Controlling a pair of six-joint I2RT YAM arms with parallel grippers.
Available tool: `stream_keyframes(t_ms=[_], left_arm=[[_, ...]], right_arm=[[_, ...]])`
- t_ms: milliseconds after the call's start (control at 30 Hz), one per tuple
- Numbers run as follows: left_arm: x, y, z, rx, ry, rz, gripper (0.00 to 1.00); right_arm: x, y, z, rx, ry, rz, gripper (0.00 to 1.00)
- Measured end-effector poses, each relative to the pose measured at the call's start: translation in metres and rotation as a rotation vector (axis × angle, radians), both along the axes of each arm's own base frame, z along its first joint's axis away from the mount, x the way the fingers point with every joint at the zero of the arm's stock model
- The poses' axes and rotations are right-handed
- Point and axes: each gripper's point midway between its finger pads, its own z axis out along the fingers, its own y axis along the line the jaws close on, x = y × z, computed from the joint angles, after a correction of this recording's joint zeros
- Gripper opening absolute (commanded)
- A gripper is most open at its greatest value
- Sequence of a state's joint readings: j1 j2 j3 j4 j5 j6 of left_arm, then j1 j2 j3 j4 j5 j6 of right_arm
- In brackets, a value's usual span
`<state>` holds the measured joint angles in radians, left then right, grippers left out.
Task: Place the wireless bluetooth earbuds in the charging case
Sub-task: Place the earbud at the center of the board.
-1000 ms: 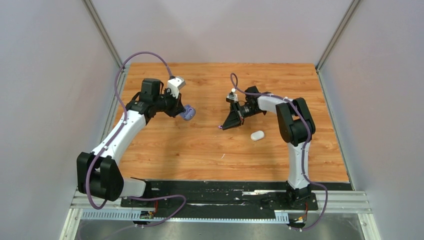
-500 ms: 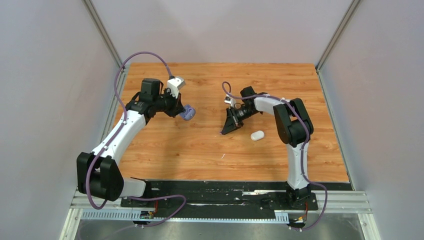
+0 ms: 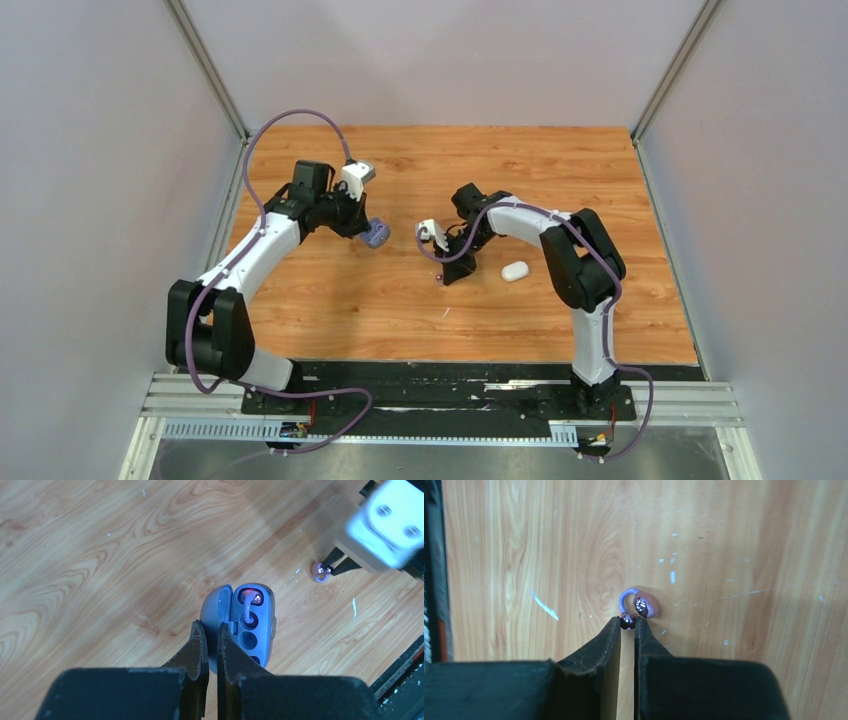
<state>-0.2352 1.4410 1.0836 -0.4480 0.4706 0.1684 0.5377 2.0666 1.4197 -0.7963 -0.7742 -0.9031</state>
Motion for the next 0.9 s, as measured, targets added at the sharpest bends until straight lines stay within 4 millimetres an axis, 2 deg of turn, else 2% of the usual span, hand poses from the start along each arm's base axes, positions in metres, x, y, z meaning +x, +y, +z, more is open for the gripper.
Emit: stream_keyframes(t_ms=[100, 133, 200, 233, 300, 533, 600, 800, 900], left_arm=[[-0.001, 0.0, -0.006, 0.004, 0.012, 0.001, 0.0], [-0.001, 0.0, -0.006, 0.004, 0.012, 0.001, 0.0], [0.001, 0.0, -0.005, 0.002, 0.005, 0.002, 0.0], [0.002, 0.0, -0.004, 0.0, -0.001, 0.002, 0.0], [0.004, -0.001, -0.003, -0.003, -0.009, 0.002, 0.0], [0.0, 0.0, -0.01, -0.001, 0.004, 0.006, 0.0], [-0.003, 0.002, -0.016, 0.004, 0.019, 0.01, 0.0], [-0.009, 0.003, -0.027, 0.01, 0.049, 0.016, 0.0], [-0.009, 0.002, -0.034, 0.014, 0.069, 0.009, 0.0]], right_arm=[[-0.006, -0.007, -0.002, -0.004, -0.139, 0.16, 0.13], [-0.006, -0.01, -0.003, -0.005, -0.176, 0.203, 0.18], [-0.004, -0.013, -0.004, -0.001, -0.234, 0.272, 0.36], [-0.001, -0.015, -0.004, -0.004, -0.267, 0.303, 0.42], [0.002, -0.017, -0.004, -0.008, -0.303, 0.337, 0.47], [0.014, -0.023, 0.003, -0.062, -0.34, 0.293, 0.49], [0.016, -0.022, 0.012, -0.064, -0.337, 0.24, 0.48], [0.026, -0.012, 0.057, -0.016, -0.376, 0.065, 0.48], [0.022, -0.013, 0.064, -0.013, -0.35, -0.008, 0.48]])
